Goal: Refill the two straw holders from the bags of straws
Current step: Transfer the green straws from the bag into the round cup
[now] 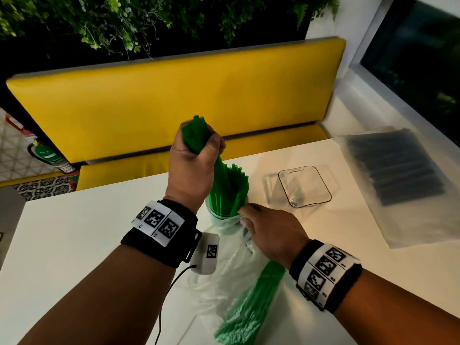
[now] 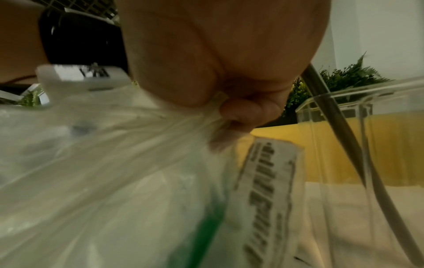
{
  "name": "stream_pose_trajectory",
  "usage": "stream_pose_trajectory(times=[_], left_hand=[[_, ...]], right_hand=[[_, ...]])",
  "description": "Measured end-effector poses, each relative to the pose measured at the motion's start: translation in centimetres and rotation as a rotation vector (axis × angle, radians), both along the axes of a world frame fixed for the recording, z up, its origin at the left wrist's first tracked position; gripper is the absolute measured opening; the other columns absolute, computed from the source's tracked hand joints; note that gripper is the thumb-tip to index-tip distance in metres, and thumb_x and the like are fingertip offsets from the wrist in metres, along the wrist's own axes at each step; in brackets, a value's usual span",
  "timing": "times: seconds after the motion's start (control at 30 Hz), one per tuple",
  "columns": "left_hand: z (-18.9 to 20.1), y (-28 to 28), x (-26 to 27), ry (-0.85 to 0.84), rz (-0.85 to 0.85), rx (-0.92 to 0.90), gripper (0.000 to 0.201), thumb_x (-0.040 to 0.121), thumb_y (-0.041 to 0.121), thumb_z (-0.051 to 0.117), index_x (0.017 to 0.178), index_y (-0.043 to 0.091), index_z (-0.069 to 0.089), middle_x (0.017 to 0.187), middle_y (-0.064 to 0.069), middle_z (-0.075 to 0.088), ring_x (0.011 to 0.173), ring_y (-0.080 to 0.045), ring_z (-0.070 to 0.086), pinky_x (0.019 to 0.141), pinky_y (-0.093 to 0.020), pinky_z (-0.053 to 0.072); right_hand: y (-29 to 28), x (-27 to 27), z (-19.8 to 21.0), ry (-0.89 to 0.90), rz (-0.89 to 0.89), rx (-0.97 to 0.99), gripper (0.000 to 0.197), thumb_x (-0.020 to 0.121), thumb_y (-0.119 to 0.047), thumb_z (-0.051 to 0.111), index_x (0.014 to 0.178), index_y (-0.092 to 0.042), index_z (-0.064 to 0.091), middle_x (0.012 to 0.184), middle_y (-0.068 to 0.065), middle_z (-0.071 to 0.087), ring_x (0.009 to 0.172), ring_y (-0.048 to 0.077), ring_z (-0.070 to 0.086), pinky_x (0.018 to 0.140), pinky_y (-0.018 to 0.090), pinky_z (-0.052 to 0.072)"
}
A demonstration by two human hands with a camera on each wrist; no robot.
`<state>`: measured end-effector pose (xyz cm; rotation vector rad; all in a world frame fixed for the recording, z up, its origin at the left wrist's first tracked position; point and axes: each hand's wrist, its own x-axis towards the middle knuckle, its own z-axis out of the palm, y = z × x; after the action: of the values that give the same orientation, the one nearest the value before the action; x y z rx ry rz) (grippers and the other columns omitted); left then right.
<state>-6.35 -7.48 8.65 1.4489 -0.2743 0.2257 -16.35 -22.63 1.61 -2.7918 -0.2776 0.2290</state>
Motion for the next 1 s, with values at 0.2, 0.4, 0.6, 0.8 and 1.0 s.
stream_pose_trajectory(times=[0.2,0.4,0.6,0.8,1.0], left_hand=[[-5.0,1.8,-1.5,0.100,-0.112,0.728,0.043,0.083,0.024,0.080,0.121,0.018,0.060,0.124,0.008,0.052,0.119,-0.015,0.050,0.102,-0.038,0.047],[-1.0,3.4,-1.2,0.073,-0.243,0.630,0.095,0.078,0.036,0.083,0.148,0.049,0.019,0.156,0.015,0.027,0.143,-0.001,0.026,0.110,-0.021,0.030],[-3.5,0.2,-1.6,-0.390,-0.306,1.514,0.058,0.096,0.052,0.045,0.149,0.028,0.039,0.157,0.001,0.038,0.146,-0.022,0.033,0.115,-0.049,0.029],[-2.7,-0.2,-2.2,-0.515,-0.205,1.239,0.056,0.094,0.043,0.052,0.147,0.029,0.041,0.146,-0.002,0.050,0.134,-0.026,0.046,0.108,-0.049,0.036],[-3.5,1.5,-1.6,-0.209,-0.209,1.129,0.061,0.080,0.030,0.058,0.139,0.020,0.049,0.140,-0.002,0.054,0.131,-0.025,0.047,0.106,-0.047,0.040]], right_hand=[[0.8,-0.3,-0.2,-0.036,-0.071,0.035,0.017,0.099,-0.039,0.037,0.110,-0.030,0.046,0.106,-0.004,0.064,0.081,0.027,0.064,0.061,0.034,0.045],[1.2,-0.6,-0.7,-0.032,-0.122,0.084,0.017,0.098,-0.040,0.038,0.108,-0.029,0.045,0.104,-0.003,0.064,0.082,0.028,0.064,0.060,0.032,0.038],[1.7,-0.6,-1.1,-0.064,-0.180,0.060,0.028,0.095,-0.042,0.038,0.116,-0.031,0.052,0.105,-0.004,0.066,0.082,0.025,0.066,0.063,0.036,0.046],[2.0,-0.5,-1.4,-0.077,-0.200,0.056,0.028,0.094,-0.044,0.038,0.114,-0.031,0.051,0.100,-0.002,0.066,0.077,0.027,0.067,0.061,0.037,0.049],[2.0,-0.5,-0.8,-0.015,-0.198,0.034,0.024,0.097,-0.043,0.038,0.115,-0.030,0.046,0.110,-0.003,0.064,0.088,0.028,0.067,0.066,0.036,0.047]])
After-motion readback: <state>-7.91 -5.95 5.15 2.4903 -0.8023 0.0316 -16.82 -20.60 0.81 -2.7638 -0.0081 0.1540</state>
